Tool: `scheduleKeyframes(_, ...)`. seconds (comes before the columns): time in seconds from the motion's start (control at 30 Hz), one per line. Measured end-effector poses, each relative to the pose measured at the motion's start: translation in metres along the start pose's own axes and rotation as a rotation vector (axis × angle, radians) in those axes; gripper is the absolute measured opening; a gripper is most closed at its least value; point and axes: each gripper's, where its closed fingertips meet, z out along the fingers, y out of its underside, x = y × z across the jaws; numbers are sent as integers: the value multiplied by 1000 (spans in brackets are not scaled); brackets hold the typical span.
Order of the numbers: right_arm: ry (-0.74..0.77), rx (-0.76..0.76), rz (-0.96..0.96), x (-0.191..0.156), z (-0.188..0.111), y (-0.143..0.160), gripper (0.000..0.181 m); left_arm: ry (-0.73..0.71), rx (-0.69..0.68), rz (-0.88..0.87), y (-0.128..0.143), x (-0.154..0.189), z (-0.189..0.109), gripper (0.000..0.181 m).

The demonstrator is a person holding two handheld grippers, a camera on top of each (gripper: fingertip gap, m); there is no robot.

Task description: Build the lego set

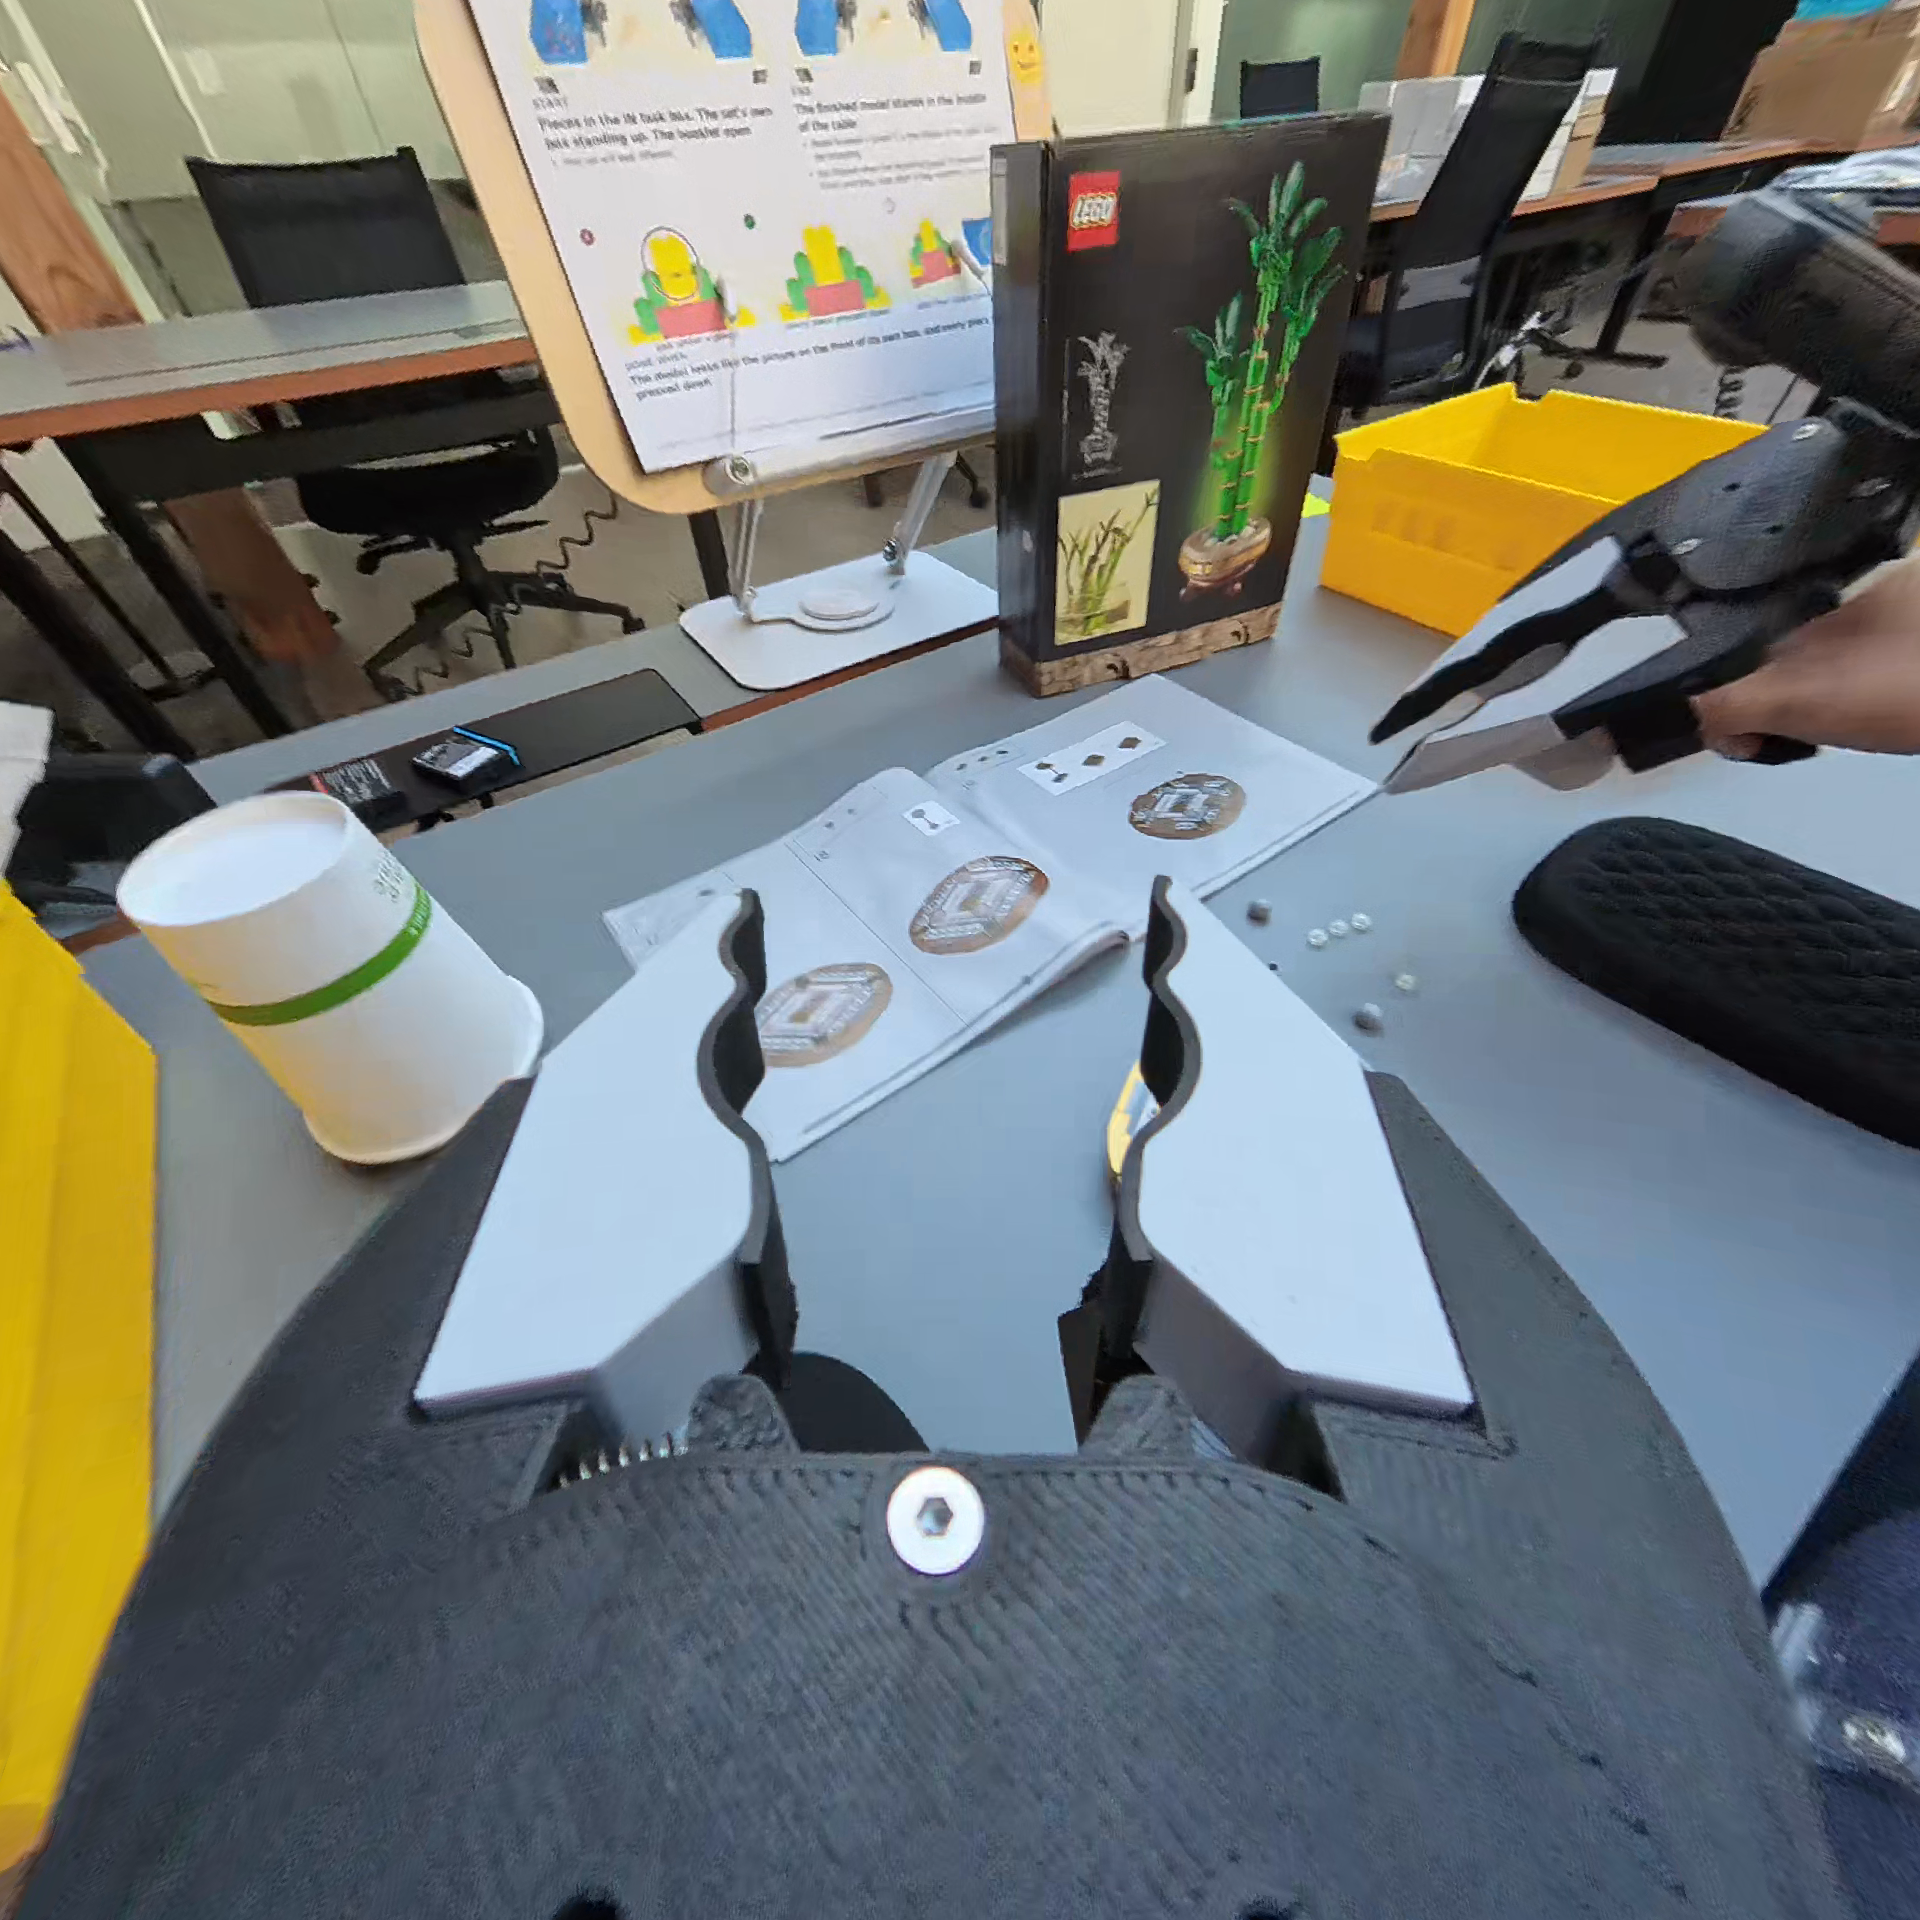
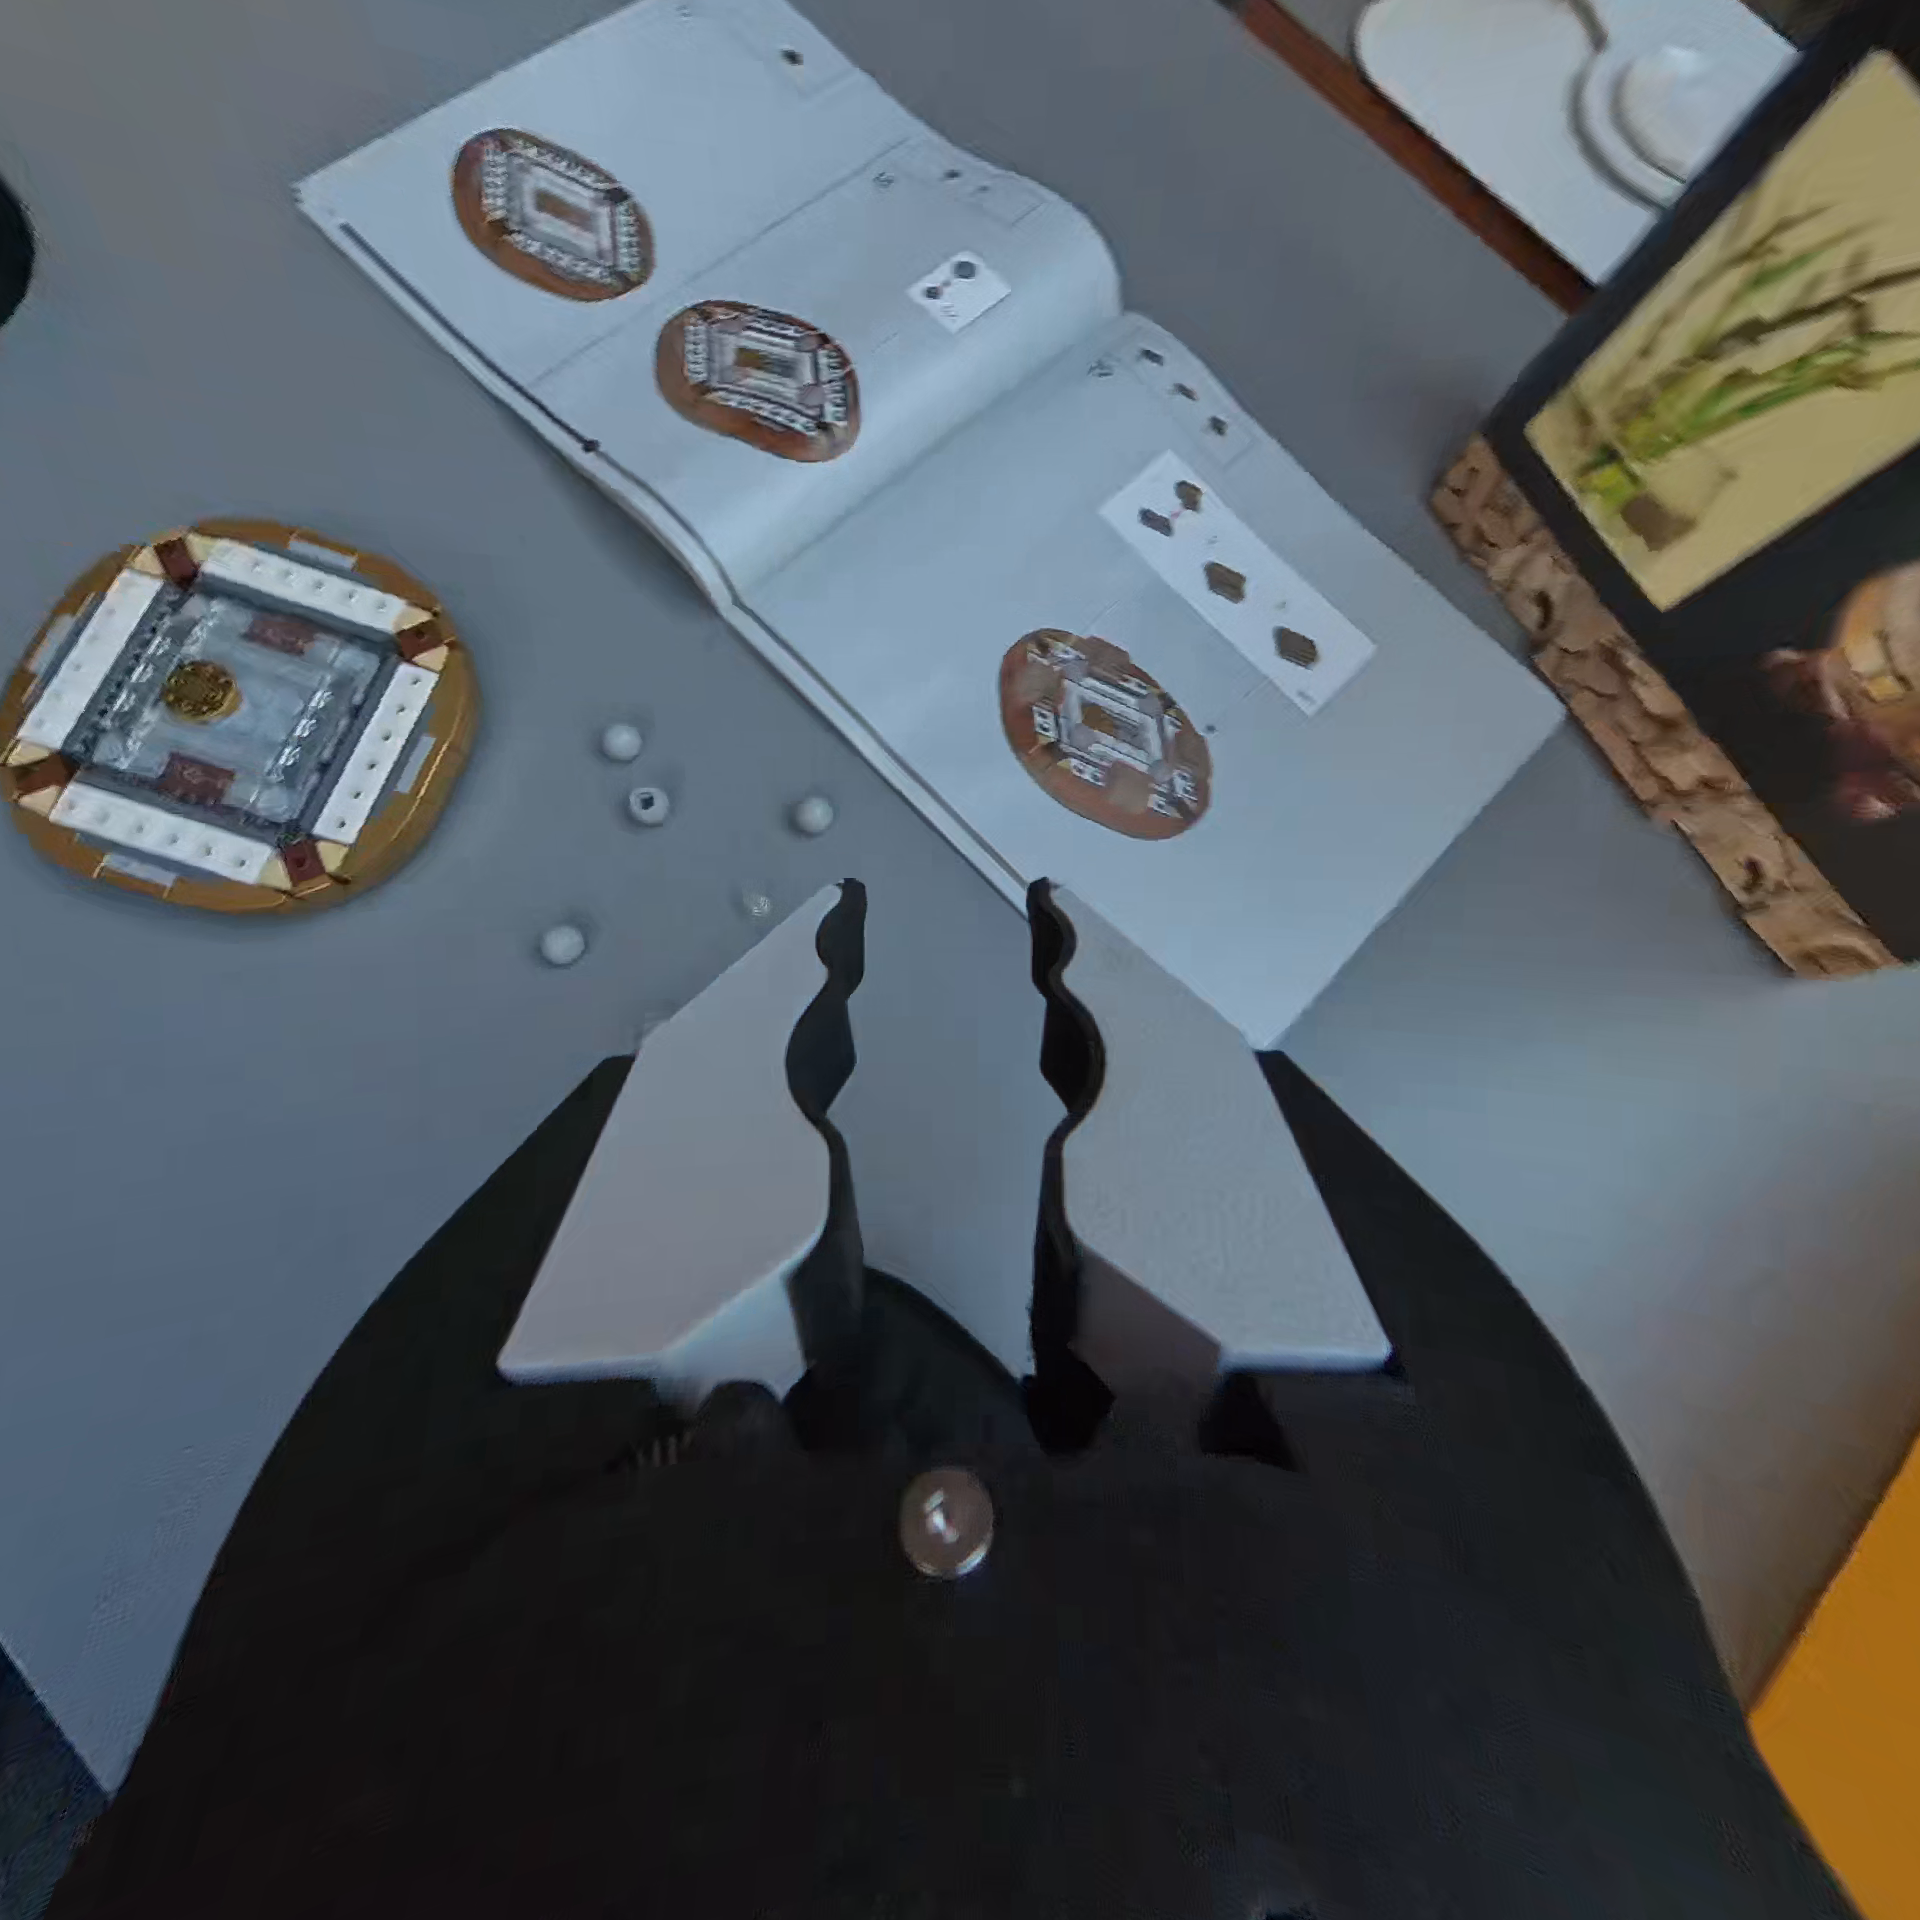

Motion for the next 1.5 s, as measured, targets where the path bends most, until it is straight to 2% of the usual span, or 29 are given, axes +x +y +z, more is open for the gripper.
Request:
scheduleKeyframes(0.07, -142, 9, -81, -24, 16, 2, 11, 33, -35, -25, 16, 7, -5, 73)
scheduleKeyframes(0.1, -164, -6, -95, -27, 22, 5, 7, 39, -51, -33, 21, 7, -7, 72)
scheduleKeyframes(0.23, -282, -22, -210, -44, 28, 15, 8, 29, -70, -46, 27, -1, -17, 71)
scheduleKeyframes(0.33, -273, -70, -256, -41, 33, 26, 9, 22, -80, -42, 27, -8, -18, 70)
scheduleKeyframes(0.43, -317, -9, -247, -59, 31, 10, 9, 36, -104, -51, 30, -9, -12, 68)
scheduleKeyframes(0.53, -342, 52, -275, -86, 29, -7, 25, 89, -135, -69, 36, 1, -1, 67)
scheduleKeyframes(0.6, -347, 45, -268, -99, 29, -5, 38, 125, -156, -76, 39, 9, 4, 67)
scheduleKeyframes(0.67, -387, 107, -234, -116, 26, -9, 49, 140, -170, -63, 43, 14, 7, 67)
scheduleKeyframes(0.73, -407, 155, -222, -131, 24, -10, 68, 155, -192, -60, 50, 18, 10, 68)
scheduleKeyframes(0.83, -284, 203, -253, -119, 20, -9, 69, 182, -230, -69, 60, 21, 13, 68)
scheduleKeyframes(0.9, -284, 237, -176, -110, 13, -11, 69, 194, -231, -75, 61, 23, 14, 68)
scheduleKeyframes(0.97, -349, 224, -112, -116, 12, -13, 93, 214, -230, -87, 60, 26, 16, 68)
scheduleKeyframes(1.13, -401, 207, -241, -169, 28, -26, 135, 227, -239, -87, 61, 29, 22, 68)
scheduleKeyframes(1.27, -349, 143, -246, -177, 53, -26, 139, 232, -245, -84, 61, 32, 20, 69)
scheduleKeyframes(1.5, -341, 68, -206, -173, 71, -15, 125, 219, -275, -135, 72, 28, 18, 68)
